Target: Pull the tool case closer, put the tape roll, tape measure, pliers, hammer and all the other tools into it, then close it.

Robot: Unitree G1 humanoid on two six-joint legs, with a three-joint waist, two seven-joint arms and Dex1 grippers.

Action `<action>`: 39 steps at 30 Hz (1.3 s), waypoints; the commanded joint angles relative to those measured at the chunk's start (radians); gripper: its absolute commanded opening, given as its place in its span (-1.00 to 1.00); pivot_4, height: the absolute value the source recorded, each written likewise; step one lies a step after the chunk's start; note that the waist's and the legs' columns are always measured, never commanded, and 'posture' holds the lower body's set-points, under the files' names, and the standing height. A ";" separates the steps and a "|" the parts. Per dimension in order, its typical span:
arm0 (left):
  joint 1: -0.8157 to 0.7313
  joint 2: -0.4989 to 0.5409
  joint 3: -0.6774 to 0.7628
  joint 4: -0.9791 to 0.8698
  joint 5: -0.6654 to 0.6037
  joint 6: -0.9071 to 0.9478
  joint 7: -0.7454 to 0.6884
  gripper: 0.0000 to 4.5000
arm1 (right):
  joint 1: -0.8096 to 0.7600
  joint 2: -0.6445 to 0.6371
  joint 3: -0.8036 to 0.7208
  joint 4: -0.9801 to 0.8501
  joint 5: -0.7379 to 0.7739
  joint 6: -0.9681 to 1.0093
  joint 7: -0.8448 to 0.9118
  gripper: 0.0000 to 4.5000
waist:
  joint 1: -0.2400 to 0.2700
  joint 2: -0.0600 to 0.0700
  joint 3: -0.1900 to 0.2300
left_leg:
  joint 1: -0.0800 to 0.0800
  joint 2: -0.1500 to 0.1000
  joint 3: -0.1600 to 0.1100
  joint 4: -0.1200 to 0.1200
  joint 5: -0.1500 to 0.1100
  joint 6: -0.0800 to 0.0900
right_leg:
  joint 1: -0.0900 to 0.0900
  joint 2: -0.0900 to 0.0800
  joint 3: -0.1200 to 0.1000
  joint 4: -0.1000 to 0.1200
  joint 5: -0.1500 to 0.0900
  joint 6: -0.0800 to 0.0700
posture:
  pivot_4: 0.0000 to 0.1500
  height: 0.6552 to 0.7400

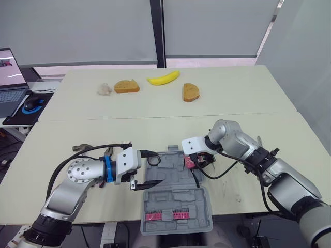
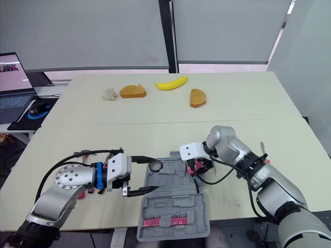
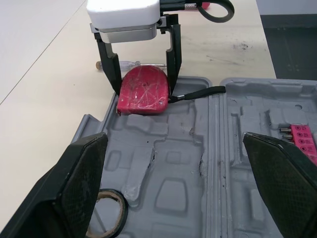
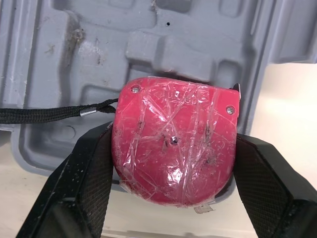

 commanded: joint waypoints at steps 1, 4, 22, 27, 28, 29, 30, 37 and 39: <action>0.001 -0.002 -0.001 -0.020 -0.005 -0.010 -0.004 1.00 | -0.034 0.010 -0.026 -0.006 -0.007 -0.017 0.002 0.41 | 0.000 0.000 0.000 | 0.000 0.000 0.000 0.000 0.000 0.000 | 0.000 0.000 0.000 0.000 0.000 0.000 | 1.00 1.00; 0.004 -0.002 -0.002 -0.022 -0.008 -0.009 -0.005 1.00 | -0.038 0.010 -0.031 -0.010 -0.004 -0.017 0.005 0.41 | 0.000 0.000 0.000 | 0.000 0.000 0.000 0.000 0.000 0.000 | 0.000 0.000 0.000 0.000 0.000 0.000 | 1.00 1.00; 0.003 -0.020 0.007 -0.031 -0.039 0.011 -0.003 1.00 | 0.071 -0.049 -0.208 -0.235 0.166 0.005 0.033 0.99 | 0.003 0.000 0.000 | 0.000 0.000 -0.001 0.000 0.000 0.000 | 0.000 0.000 0.000 0.000 0.000 0.000 | 1.00 1.00; -0.003 -0.014 0.013 -0.029 -0.051 0.016 -0.010 1.00 | 0.170 -0.092 -0.253 -0.323 0.218 -0.004 0.013 0.92 | 0.002 0.000 0.000 | 0.000 0.000 0.000 0.000 0.000 0.000 | 0.001 -0.001 0.000 0.000 0.000 0.000 | 1.00 1.00; -0.004 -0.012 0.014 -0.027 -0.051 0.015 -0.013 1.00 | 0.182 -0.093 -0.257 -0.330 0.225 -0.005 0.002 0.83 | 0.002 0.000 0.000 | 0.000 0.000 0.000 0.000 0.000 0.000 | 0.001 0.000 0.000 0.000 0.000 0.000 | 1.00 1.00; -0.005 -0.011 0.015 -0.025 -0.052 0.014 -0.015 1.00 | 0.194 -0.094 -0.263 -0.336 0.232 -0.002 -0.008 0.74 | 0.002 0.000 0.000 | 0.000 0.000 0.000 0.000 0.000 0.000 | 0.000 0.000 0.000 0.000 0.000 0.000 | 1.00 1.00; -0.006 -0.011 0.016 -0.024 -0.052 0.013 -0.017 1.00 | 0.207 -0.095 -0.269 -0.340 0.236 -0.002 -0.018 0.59 | 0.000 0.000 0.000 | 0.000 0.000 0.000 0.000 0.000 0.000 | 0.000 0.000 0.000 0.000 0.000 0.000 | 1.00 1.00; -0.007 -0.007 0.015 -0.015 -0.045 0.006 -0.035 1.00 | 0.258 -0.089 -0.298 -0.334 0.258 -0.020 -0.085 -0.26 | 0.000 0.000 0.000 | 0.000 0.000 0.000 0.000 0.000 0.000 | 0.000 0.000 0.000 0.001 0.000 0.000 | 1.00 1.00; -0.006 -0.006 0.015 -0.012 -0.044 0.003 -0.038 1.00 | 0.267 -0.091 -0.298 -0.329 0.262 -0.033 -0.096 -0.44 | 0.000 0.000 0.000 | 0.000 0.000 0.000 0.000 0.000 0.000 | 0.001 0.000 0.000 0.001 0.000 0.000 | 1.00 1.00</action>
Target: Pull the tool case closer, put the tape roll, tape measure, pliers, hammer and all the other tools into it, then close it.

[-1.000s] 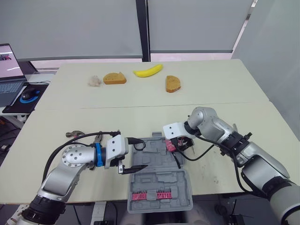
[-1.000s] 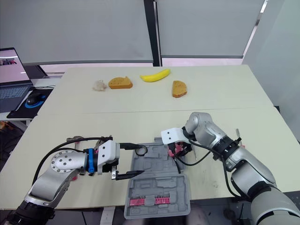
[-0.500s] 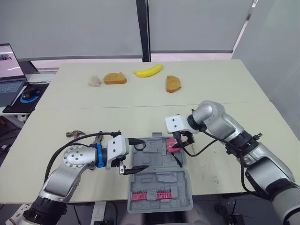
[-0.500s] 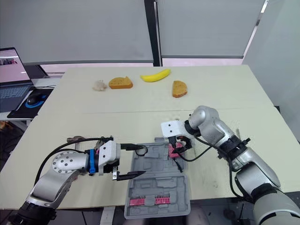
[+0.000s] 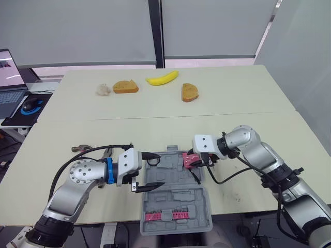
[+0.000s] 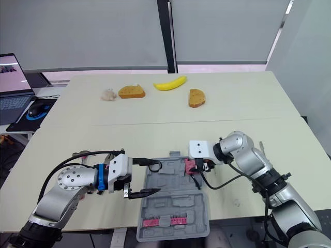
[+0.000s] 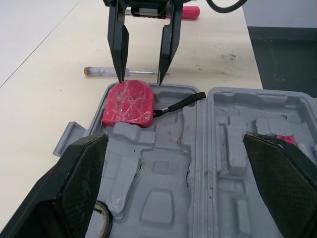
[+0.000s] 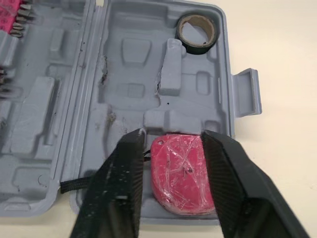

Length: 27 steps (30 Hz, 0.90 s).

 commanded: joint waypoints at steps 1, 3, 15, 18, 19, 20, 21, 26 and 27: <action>-0.007 0.010 0.022 -0.011 -0.015 -0.017 -0.012 1.00 | 0.007 -0.002 -0.027 -0.013 0.016 -0.031 -0.024 -0.55 | 0.000 0.000 0.000 | 0.000 0.000 0.000 0.000 0.000 0.000 | 0.000 0.000 0.000 0.000 0.000 0.000 | 1.00 1.00; -0.009 0.008 0.023 -0.009 -0.015 -0.018 -0.013 1.00 | 0.017 0.001 -0.032 0.002 0.020 -0.050 -0.037 -0.63 | 0.000 0.000 0.000 | 0.000 0.000 0.000 0.000 0.000 0.000 | 0.000 0.000 0.000 0.000 0.000 0.000 | 1.00 1.00; -0.029 0.009 0.030 0.021 -0.016 -0.030 -0.031 1.00 | 0.047 0.064 -0.073 0.247 0.030 -0.251 -0.152 -0.63 | 0.000 0.000 0.000 | 0.000 0.000 0.000 0.000 0.000 0.000 | 0.000 0.000 0.000 0.000 0.000 0.000 | 1.00 1.00; -0.033 0.011 0.029 0.025 -0.016 -0.033 -0.035 1.00 | 0.041 0.077 -0.059 0.316 0.011 -0.244 -0.163 -0.63 | 0.000 0.000 0.000 | 0.001 0.000 0.001 0.000 0.000 0.000 | 0.000 0.000 0.000 0.001 0.000 0.000 | 1.00 1.00; -0.034 0.011 0.030 0.026 -0.016 -0.035 -0.037 1.00 | 0.040 0.079 -0.049 0.344 -0.004 -0.233 -0.166 -0.63 | 0.000 0.000 0.000 | 0.001 0.000 0.001 0.000 0.000 0.000 | 0.000 0.000 0.000 0.001 0.000 0.000 | 1.00 1.00; -0.034 0.011 0.030 0.026 -0.015 -0.035 -0.038 1.00 | 0.039 0.081 -0.042 0.368 -0.016 -0.221 -0.172 -0.63 | 0.000 0.000 0.000 | 0.001 0.000 0.001 0.000 0.000 0.000 | 0.000 0.000 0.000 0.001 0.000 0.000 | 1.00 1.00; -0.034 0.011 0.030 0.027 -0.015 -0.036 -0.040 1.00 | 0.039 0.084 -0.037 0.388 -0.024 -0.208 -0.174 -0.63 | 0.000 0.000 0.000 | 0.001 0.000 0.001 0.000 0.000 0.000 | 0.001 0.000 0.000 0.001 0.000 0.000 | 1.00 1.00; -0.029 0.019 0.036 0.026 -0.013 -0.039 -0.044 1.00 | 0.053 0.085 -0.008 0.454 -0.050 -0.170 -0.161 -0.63 | 0.002 0.000 -0.001 | 0.005 0.000 0.000 0.000 0.000 0.000 | 0.005 0.000 0.000 0.001 0.000 0.000 | 1.00 1.00; -0.028 0.020 0.038 0.025 -0.013 -0.039 -0.045 1.00 | 0.059 0.086 -0.004 0.463 -0.054 -0.172 -0.162 -0.63 | 0.002 -0.001 -0.002 | 0.006 0.000 0.000 0.000 0.000 0.000 | 0.006 0.000 0.000 0.001 0.000 0.000 | 1.00 1.00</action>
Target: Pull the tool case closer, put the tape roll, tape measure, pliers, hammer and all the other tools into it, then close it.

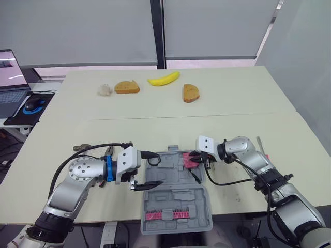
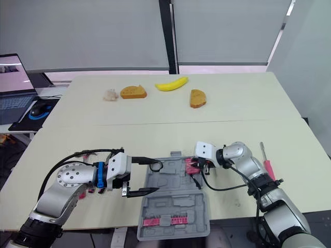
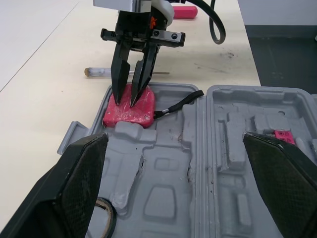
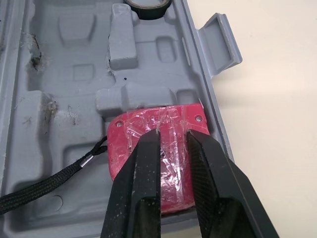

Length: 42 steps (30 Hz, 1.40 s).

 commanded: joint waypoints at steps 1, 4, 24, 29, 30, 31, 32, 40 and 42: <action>0.001 0.018 0.029 -0.017 -0.013 -0.018 -0.007 1.00 | 0.034 -0.010 0.041 0.084 -0.056 0.034 0.000 -0.63 | 0.000 0.000 -0.001 | 0.001 0.000 0.000 0.000 0.000 0.000 | 0.001 0.000 0.000 0.000 0.000 0.000 | 1.00 1.00; 0.007 0.024 0.035 -0.019 -0.015 -0.019 -0.008 1.00 | 0.042 -0.002 0.067 0.104 -0.079 0.023 -0.010 -0.63 | 0.000 0.000 -0.003 | 0.003 0.000 0.000 0.000 0.000 0.000 | 0.001 0.000 0.000 0.000 0.000 0.000 | 1.00 1.00; 0.136 0.010 0.423 0.146 -0.158 0.067 0.194 1.00 | 0.268 -0.122 -0.362 -0.632 0.179 0.134 -0.182 -0.63 | 0.001 0.002 -0.003 | -0.006 0.000 -0.002 -0.003 0.000 0.000 | -0.004 0.000 0.000 -0.007 0.000 0.000 | 1.00 1.00; 0.265 0.011 0.616 0.227 -0.166 0.075 0.273 1.00 | 0.520 -0.243 -0.609 -0.741 0.201 0.206 -0.246 -0.63 | 0.008 0.002 -0.002 | -0.006 -0.001 -0.001 -0.003 -0.001 0.000 | -0.004 -0.001 0.000 -0.007 0.000 0.000 | 1.00 1.00; 0.290 0.009 0.650 0.241 -0.168 0.071 0.285 1.00 | 0.579 -0.258 -0.659 -0.753 0.204 0.209 -0.255 -0.63 | 0.012 0.001 -0.002 | -0.006 0.000 -0.001 -0.003 -0.001 0.000 | -0.003 -0.001 0.000 -0.007 0.000 0.000 | 1.00 1.00; 0.311 0.007 0.680 0.254 -0.171 0.073 0.299 1.00 | 0.636 -0.269 -0.703 -0.765 0.206 0.206 -0.262 -0.63 | 0.016 0.002 -0.002 | -0.006 0.000 -0.001 -0.003 -0.001 0.000 | -0.003 -0.001 0.000 -0.007 0.000 0.000 | 1.00 1.00; 0.331 0.003 0.706 0.263 -0.175 0.081 0.313 1.00 | 0.690 -0.273 -0.744 -0.779 0.212 0.204 -0.271 -0.63 | 0.017 0.001 -0.002 | -0.006 0.000 -0.001 -0.003 -0.001 0.001 | -0.003 -0.001 0.000 -0.007 0.000 0.000 | 1.00 1.00; 0.525 -0.006 0.787 0.291 -0.197 0.139 0.278 1.00 | 1.039 -0.218 -0.911 -0.845 0.250 0.169 -0.283 -0.29 | 0.025 0.001 -0.003 | -0.005 0.001 0.000 -0.004 -0.001 0.000 | -0.002 -0.001 0.000 -0.007 0.000 0.000 | 1.00 1.00; 0.570 -0.010 0.781 0.289 -0.190 0.129 0.256 1.00 | 1.121 -0.191 -0.929 -0.845 0.265 0.153 -0.279 -0.10 | 0.026 0.000 -0.003 | -0.005 0.002 0.000 -0.004 -0.001 0.000 | -0.002 -0.001 0.000 -0.008 -0.001 0.000 | 1.00 1.00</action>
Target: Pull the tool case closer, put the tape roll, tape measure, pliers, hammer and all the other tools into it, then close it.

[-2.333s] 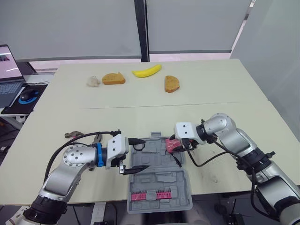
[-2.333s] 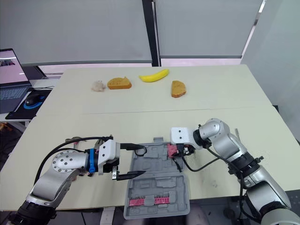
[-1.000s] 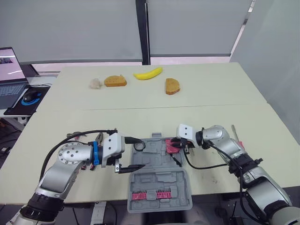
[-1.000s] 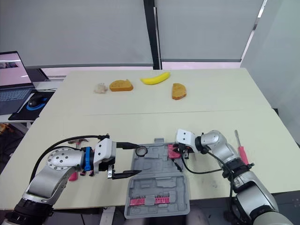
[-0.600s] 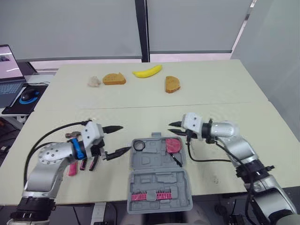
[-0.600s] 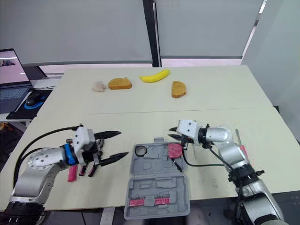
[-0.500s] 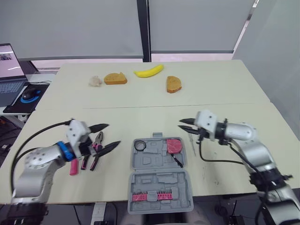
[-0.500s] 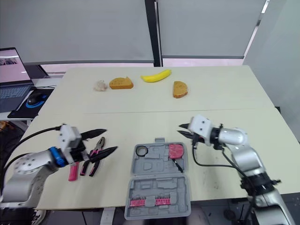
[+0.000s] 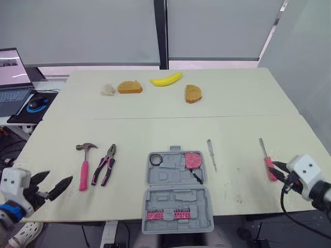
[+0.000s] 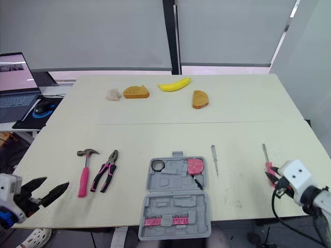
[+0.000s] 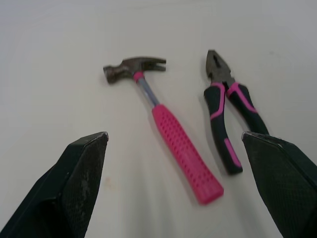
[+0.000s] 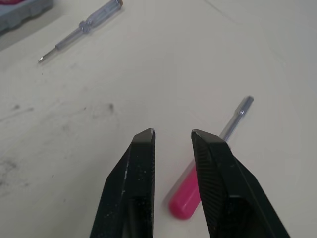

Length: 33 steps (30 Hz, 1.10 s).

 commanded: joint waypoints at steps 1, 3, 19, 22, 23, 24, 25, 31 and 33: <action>0.045 -0.004 0.031 -0.013 -0.010 -0.013 -0.030 1.00 | 0.082 0.022 -0.051 -0.029 0.031 -0.044 0.006 0.00 | 0.001 0.000 0.000 | 0.000 0.000 0.000 0.000 0.000 0.000 | 0.000 0.000 0.000 0.000 0.000 0.000 | 1.00 1.00; 0.045 -0.007 0.026 -0.021 -0.011 -0.004 -0.017 1.00 | 0.103 0.021 -0.046 -0.008 0.022 -0.070 0.004 0.22 | 0.001 0.000 0.000 | 0.000 0.000 0.000 0.000 0.000 0.000 | 0.000 -0.001 0.000 0.000 -0.001 -0.001 | 1.00 1.00; 0.004 -0.019 -0.019 -0.104 -0.003 0.085 0.032 1.00 | -0.012 -0.031 -0.020 0.154 0.015 -0.115 -0.005 1.00 | 0.001 -0.001 -0.001 | 0.000 0.001 0.002 0.000 0.000 0.000 | 0.000 0.000 0.000 0.000 -0.002 -0.002 | 1.00 1.00; -0.008 -0.012 -0.024 -0.102 0.000 0.078 0.025 1.00 | -0.030 -0.051 -0.014 0.190 0.005 -0.149 0.008 1.00 | 0.001 -0.001 -0.001 | 0.000 0.001 0.002 0.000 0.000 0.000 | 0.000 -0.001 0.000 0.000 -0.001 -0.002 | 1.00 1.00; -0.012 -0.008 -0.024 -0.100 0.001 0.075 0.020 1.00 | -0.037 -0.062 -0.013 0.203 0.005 -0.163 0.015 1.00 | 0.001 -0.001 -0.001 | 0.000 0.001 0.002 0.000 0.000 0.000 | 0.000 -0.001 0.000 0.000 -0.001 -0.002 | 1.00 1.00; -0.014 -0.001 -0.025 -0.097 0.006 0.067 0.012 1.00 | -0.043 -0.079 -0.013 0.218 0.005 -0.176 0.029 1.00 | 0.001 -0.001 -0.001 | 0.000 0.001 0.002 0.000 0.000 0.000 | 0.000 0.000 0.000 0.000 -0.001 -0.002 | 1.00 1.00; -0.015 0.004 -0.026 -0.094 0.012 0.059 0.004 1.00 | -0.048 -0.094 -0.012 0.231 0.006 -0.187 0.040 1.00 | 0.001 -0.001 -0.001 | 0.000 0.001 0.002 0.000 0.000 0.000 | 0.000 0.000 -0.001 0.000 -0.001 -0.002 | 1.00 1.00; -0.005 0.020 -0.012 -0.097 0.015 0.046 -0.028 1.00 | -0.056 -0.169 -0.003 0.270 0.023 -0.229 0.120 1.00 | 0.001 -0.001 -0.001 | 0.000 0.001 0.002 0.000 0.000 0.000 | 0.001 0.000 -0.001 0.000 -0.001 -0.002 | 1.00 1.00; 0.004 0.018 0.000 -0.111 0.007 0.051 -0.027 1.00 | -0.071 -0.190 0.018 0.243 0.027 -0.261 0.153 1.00 | 0.001 -0.001 -0.001 | 0.000 0.001 0.002 0.000 0.000 0.000 | 0.001 0.000 0.000 0.000 -0.001 -0.002 | 1.00 1.00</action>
